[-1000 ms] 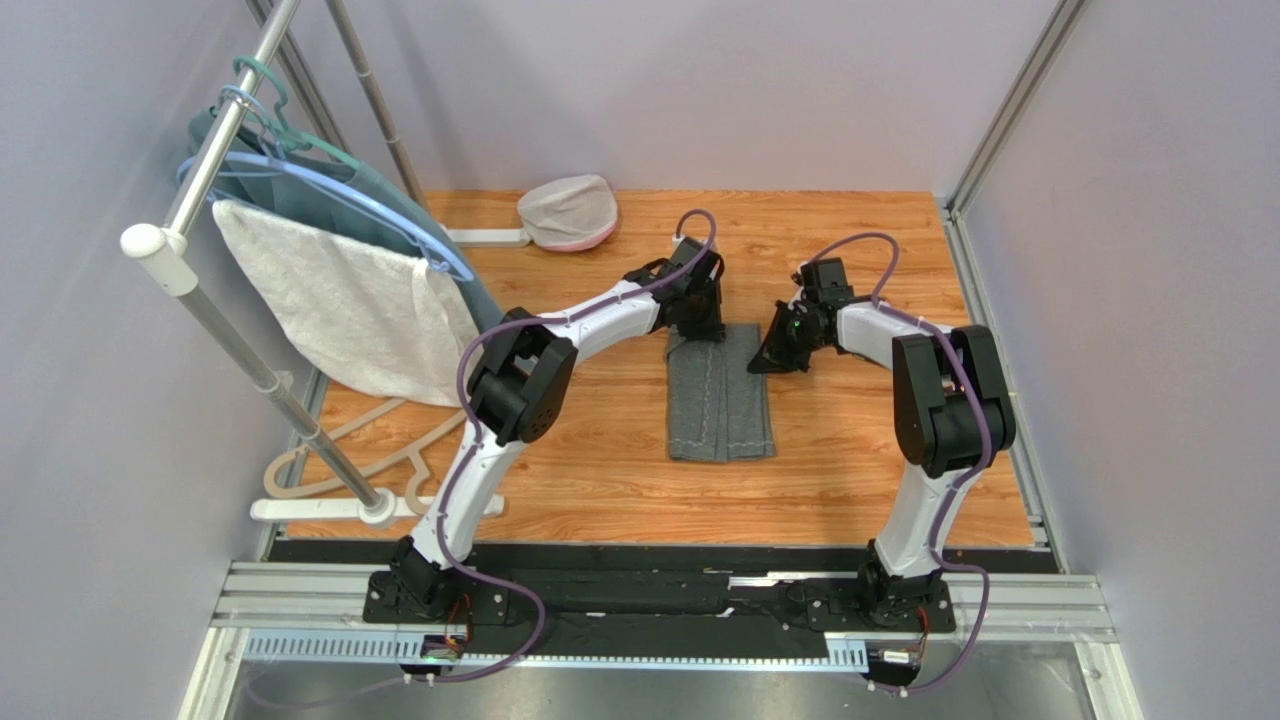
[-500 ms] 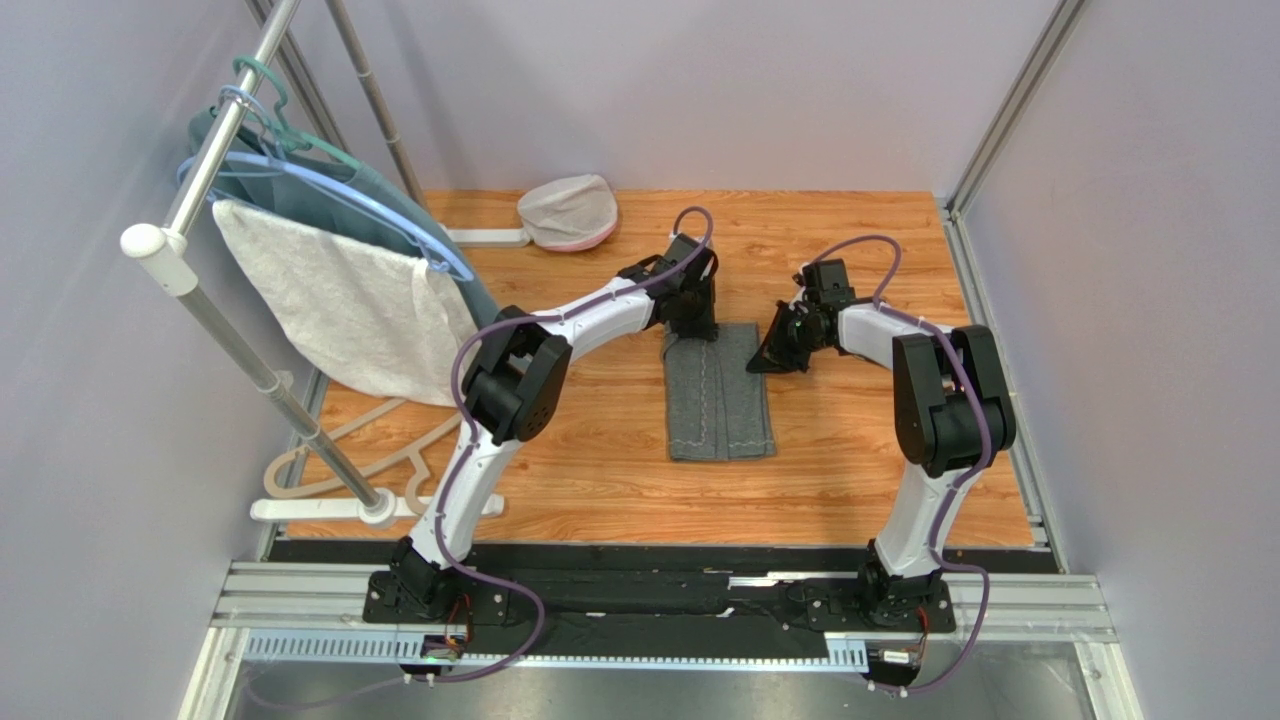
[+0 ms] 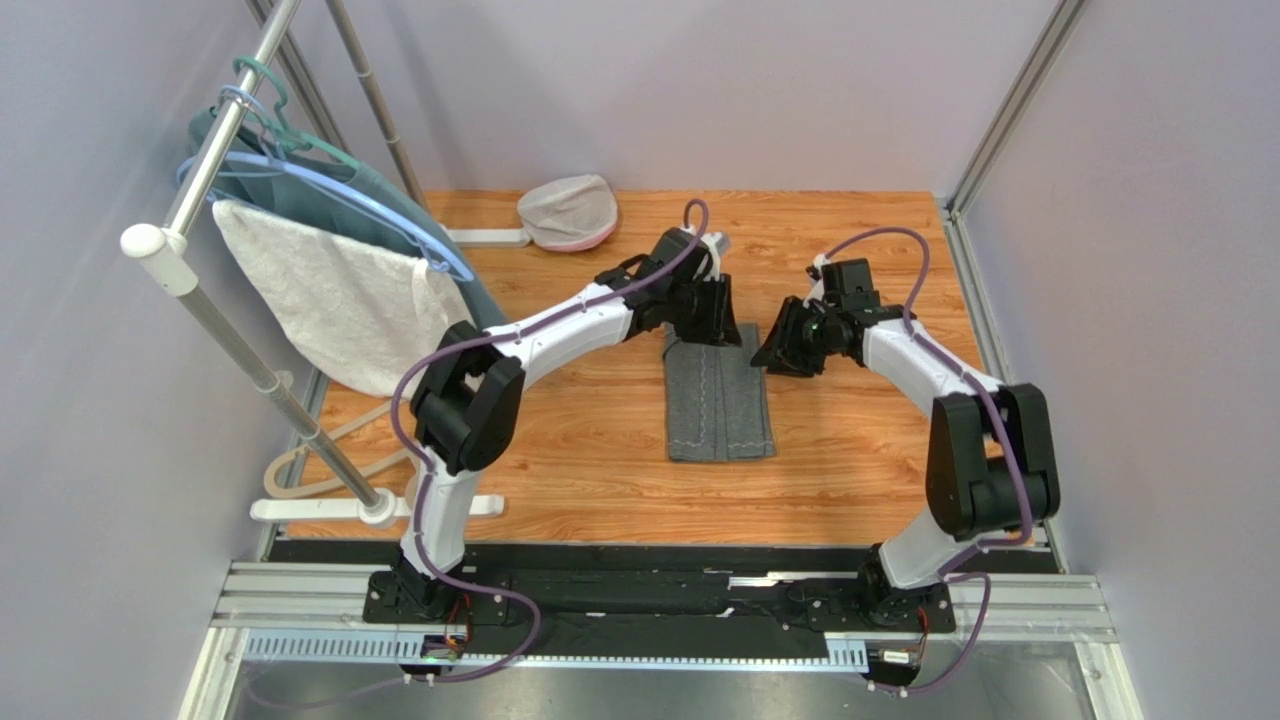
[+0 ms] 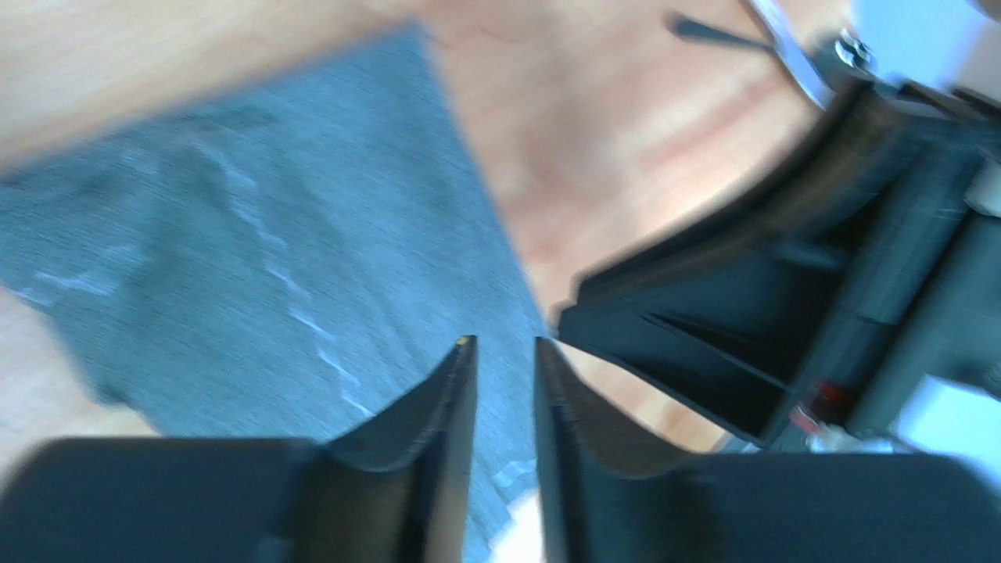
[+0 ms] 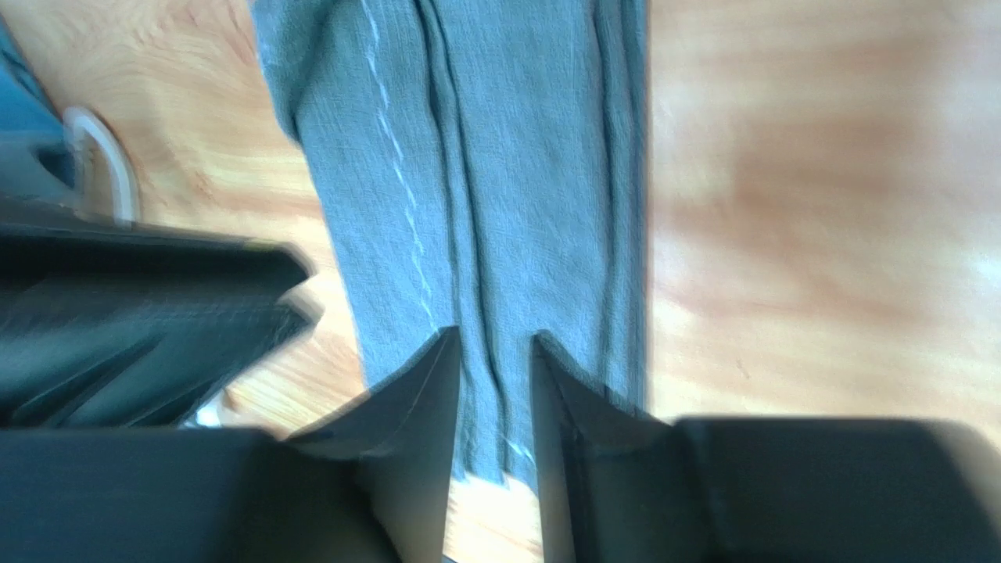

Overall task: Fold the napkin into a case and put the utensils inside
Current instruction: Pick up the 2/3-rectangle-folded napkin at the center of the board.

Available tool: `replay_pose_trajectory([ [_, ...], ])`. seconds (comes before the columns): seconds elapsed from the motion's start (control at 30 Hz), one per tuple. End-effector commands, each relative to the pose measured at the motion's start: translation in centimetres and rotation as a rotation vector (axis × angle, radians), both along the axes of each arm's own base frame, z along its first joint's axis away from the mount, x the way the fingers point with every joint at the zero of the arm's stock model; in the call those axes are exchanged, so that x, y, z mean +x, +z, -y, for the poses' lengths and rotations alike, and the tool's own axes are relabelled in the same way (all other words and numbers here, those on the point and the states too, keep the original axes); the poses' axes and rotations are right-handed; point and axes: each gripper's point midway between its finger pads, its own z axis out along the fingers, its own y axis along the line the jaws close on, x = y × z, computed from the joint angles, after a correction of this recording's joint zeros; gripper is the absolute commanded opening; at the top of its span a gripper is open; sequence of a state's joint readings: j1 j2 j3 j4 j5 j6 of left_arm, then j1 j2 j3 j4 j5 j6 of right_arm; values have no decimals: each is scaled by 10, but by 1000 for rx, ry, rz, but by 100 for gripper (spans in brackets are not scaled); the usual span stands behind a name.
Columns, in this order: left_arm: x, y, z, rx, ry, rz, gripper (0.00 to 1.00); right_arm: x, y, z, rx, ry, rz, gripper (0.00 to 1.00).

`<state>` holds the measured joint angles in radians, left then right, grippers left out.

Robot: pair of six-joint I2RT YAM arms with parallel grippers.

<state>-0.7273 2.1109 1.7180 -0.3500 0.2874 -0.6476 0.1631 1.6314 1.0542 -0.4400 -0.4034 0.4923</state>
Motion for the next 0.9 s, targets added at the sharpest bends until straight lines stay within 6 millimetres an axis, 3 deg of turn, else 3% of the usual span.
replay_pose_trajectory([
  [0.0, -59, 22, 24, 47, -121, 147, 44, -28, 0, 35, -107, -78, -11, 43],
  [0.03, -78, 15, 29, 94, -133, 154, 48, -32, -2, 42, -107, -106, -21, 48],
  [0.13, -90, 5, 39, 191, -106, 209, 52, -44, -12, 64, -85, -186, -45, 54],
  [0.17, -92, -7, 43, 224, -107, 210, 53, -51, -19, 67, -77, -194, -63, 55],
  [0.37, -78, -35, 55, 432, -25, 243, 54, -59, -19, 101, -46, -336, -54, 65],
  [0.4, -71, -38, 52, 471, 7, 271, 65, -63, -23, 104, -46, -354, -58, 67],
  [0.6, -62, -56, 55, 552, 54, 258, 65, -62, -19, 112, -18, -388, -9, 79],
  [0.63, -63, -61, 54, 561, 53, 253, 85, -62, -19, 112, -15, -385, -11, 80],
  [0.87, -71, -82, 63, 546, 19, 197, 84, -55, -21, 108, 11, -363, 1, 80],
])
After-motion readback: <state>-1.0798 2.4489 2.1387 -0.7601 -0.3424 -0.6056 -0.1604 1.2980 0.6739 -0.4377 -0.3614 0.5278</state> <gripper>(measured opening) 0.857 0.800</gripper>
